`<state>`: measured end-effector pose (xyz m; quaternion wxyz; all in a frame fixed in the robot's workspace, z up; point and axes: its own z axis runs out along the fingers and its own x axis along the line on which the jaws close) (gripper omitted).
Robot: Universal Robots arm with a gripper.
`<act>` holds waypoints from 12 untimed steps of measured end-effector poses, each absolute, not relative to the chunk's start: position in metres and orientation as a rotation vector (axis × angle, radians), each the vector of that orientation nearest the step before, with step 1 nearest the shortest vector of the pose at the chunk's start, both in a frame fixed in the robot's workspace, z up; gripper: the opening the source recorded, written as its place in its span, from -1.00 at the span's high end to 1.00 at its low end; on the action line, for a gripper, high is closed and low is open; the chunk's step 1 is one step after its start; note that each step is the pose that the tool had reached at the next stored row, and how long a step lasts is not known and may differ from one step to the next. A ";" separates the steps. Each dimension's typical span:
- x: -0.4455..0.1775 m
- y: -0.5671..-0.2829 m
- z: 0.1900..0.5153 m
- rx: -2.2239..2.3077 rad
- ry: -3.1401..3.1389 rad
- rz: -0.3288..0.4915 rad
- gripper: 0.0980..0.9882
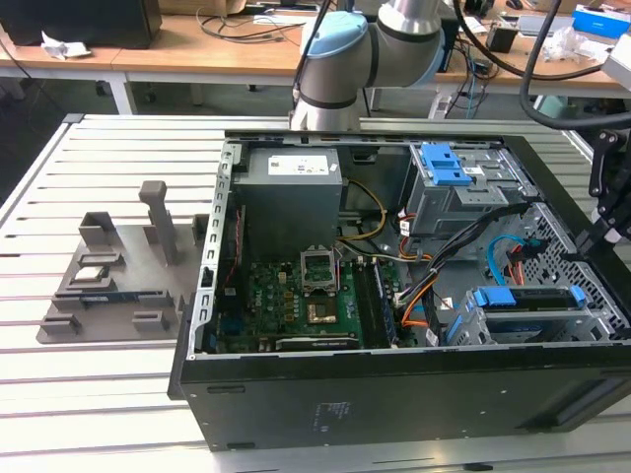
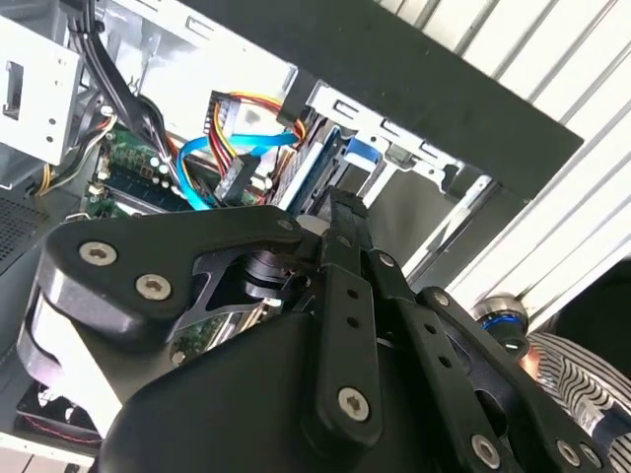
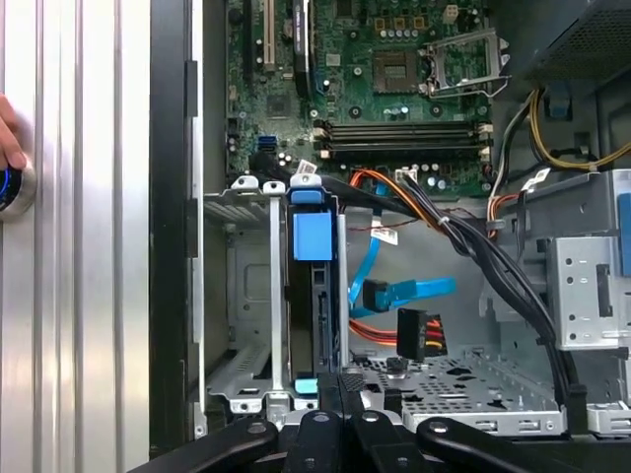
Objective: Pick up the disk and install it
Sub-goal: 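Insert the first disk wire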
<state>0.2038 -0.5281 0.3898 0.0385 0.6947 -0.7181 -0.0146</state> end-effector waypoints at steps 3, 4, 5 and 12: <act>0.208 -0.526 0.388 2.129 -2.202 -0.044 0.98; 0.208 -0.526 0.387 2.129 -2.202 -0.044 0.98; 0.208 -0.525 0.385 2.130 -2.202 -0.044 0.98; 0.208 -0.518 0.377 2.129 -2.201 -0.044 0.98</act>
